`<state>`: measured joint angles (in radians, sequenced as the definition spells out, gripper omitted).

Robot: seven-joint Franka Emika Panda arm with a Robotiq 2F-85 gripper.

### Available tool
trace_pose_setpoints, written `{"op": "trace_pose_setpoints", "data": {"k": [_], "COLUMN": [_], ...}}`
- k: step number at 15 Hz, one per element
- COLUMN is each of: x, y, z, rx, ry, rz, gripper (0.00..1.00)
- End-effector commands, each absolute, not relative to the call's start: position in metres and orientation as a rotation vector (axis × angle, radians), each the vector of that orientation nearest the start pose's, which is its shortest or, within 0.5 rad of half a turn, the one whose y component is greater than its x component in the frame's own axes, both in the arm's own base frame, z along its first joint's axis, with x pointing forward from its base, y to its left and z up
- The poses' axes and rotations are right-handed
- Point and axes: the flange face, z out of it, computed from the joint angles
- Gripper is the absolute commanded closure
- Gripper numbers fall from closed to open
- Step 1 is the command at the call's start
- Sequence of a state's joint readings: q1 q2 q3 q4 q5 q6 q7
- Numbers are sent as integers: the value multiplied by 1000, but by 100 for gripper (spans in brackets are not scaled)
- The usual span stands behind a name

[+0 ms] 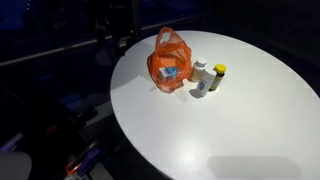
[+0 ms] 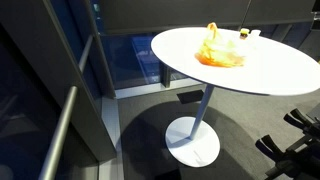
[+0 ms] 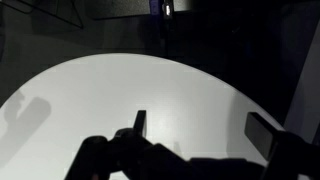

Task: Put the white bottle inside the plastic bag

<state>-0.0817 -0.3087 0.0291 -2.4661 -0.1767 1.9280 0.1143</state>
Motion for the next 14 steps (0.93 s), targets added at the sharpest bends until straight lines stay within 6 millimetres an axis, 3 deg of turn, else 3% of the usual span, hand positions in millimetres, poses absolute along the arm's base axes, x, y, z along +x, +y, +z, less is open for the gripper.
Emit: {"op": "trace_pose_setpoints", "data": {"k": [1, 6, 14], "x": [409, 418, 474], "y": [-34, -30, -34], "z": [392, 396, 433], "rx": [-3290, -3309, -3316], "ry": [145, 144, 205], "rz": [372, 375, 225], "gripper": [0, 0, 0]}}
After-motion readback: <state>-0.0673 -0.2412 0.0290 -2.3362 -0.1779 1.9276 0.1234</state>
